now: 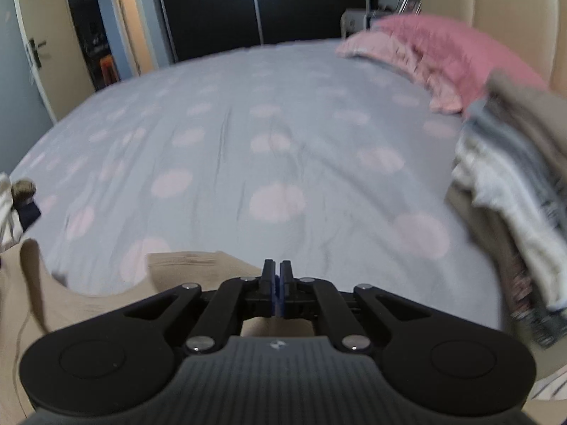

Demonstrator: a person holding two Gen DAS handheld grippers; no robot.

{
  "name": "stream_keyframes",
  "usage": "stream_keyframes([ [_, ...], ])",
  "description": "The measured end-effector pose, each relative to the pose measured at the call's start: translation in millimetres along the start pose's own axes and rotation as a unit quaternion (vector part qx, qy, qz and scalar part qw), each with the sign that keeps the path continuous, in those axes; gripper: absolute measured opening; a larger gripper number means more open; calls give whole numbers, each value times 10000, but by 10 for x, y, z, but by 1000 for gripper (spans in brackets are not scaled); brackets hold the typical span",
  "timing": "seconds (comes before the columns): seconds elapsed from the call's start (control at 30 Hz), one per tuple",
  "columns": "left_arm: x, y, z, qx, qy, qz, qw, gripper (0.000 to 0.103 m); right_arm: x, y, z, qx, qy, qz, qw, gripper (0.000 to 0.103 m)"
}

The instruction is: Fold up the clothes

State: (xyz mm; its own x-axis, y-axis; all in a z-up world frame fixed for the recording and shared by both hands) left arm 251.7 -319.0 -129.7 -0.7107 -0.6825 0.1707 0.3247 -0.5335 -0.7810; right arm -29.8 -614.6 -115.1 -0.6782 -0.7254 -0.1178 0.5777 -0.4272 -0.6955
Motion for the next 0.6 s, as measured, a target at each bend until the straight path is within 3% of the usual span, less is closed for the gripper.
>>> stream_keyframes([
  [0.07,-47,-92,-47,123,0,26,9999,4,-13,7,-41,87,-46,-93,9999,22],
  [0.13,-87,-219,-97,257,6,57,9997,10,-11,-34,-83,53,-65,10,10000,29],
  [0.23,-147,-508,-207,366,14,-33,9993,14,-30,-158,-188,-68,-195,164,9997,29],
  [0.37,-30,-845,-485,190,265,-325,9989,21,-115,-396,-458,-413,-402,421,9974,29],
  [0.47,78,-1040,-827,-150,433,-449,9979,29,-201,-615,-786,-836,-575,527,9934,30],
  [0.6,126,-1249,-1311,-614,435,-620,9952,29,-288,-949,-1217,-1217,-791,661,9872,30],
])
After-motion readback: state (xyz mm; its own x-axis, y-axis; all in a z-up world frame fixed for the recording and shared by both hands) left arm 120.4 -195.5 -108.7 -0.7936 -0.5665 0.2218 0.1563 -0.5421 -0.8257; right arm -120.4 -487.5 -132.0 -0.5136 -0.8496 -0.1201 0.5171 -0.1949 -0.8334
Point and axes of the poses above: each gripper's, at about its wrist camera, not at the fingertips, and y roughly the way its jaws point, x to its right, z to its top, the point moved 3 cm from there along y, roughly the way its jaws point
